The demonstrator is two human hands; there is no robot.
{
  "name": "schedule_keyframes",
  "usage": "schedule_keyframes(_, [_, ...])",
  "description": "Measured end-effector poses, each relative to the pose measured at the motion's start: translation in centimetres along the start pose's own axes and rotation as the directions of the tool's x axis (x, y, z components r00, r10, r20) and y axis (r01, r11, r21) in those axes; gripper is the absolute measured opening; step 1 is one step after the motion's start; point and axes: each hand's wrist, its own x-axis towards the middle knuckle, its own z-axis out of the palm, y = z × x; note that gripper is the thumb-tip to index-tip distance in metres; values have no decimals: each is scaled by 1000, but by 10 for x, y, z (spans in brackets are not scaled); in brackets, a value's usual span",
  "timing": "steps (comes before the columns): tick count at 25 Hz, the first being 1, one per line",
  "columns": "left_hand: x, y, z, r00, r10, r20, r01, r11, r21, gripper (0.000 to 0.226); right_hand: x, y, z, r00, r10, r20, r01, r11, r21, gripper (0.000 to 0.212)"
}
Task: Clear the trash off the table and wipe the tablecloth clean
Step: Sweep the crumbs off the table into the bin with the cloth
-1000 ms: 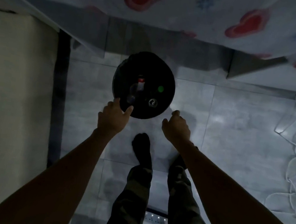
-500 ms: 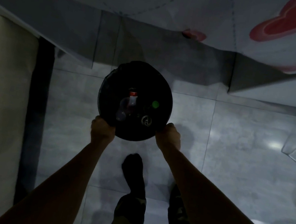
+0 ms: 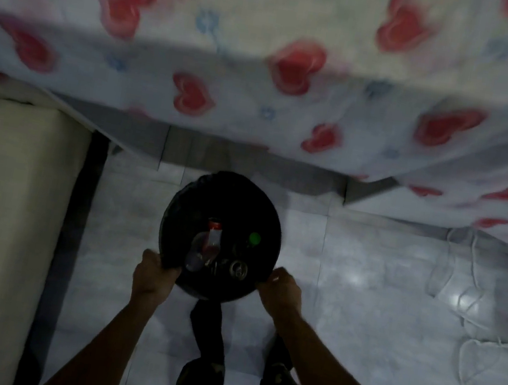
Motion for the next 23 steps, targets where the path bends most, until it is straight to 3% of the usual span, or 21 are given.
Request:
schedule_keyframes(4, [-98,36,-47,997,51,-53,-50,998,24,33,-93,-12,-65,997,-77,-19,77,997,20,26])
schedule_keyframes(13, [-262,116,-121,961,252,-116,-260,963,-65,27,-252,-57,-185,953,-244,-181,266,958,106,21])
schedule_keyframes(18, [-307,153,-145,916,393,-81,-401,908,-121,20,-301,-53,-222,935,-220,-277,296,915,273,26])
schedule_keyframes(23, [-338,176,-163,873,488,4,-474,851,-228,27,-354,-43,-247,922,-163,-351,319,835,449,22])
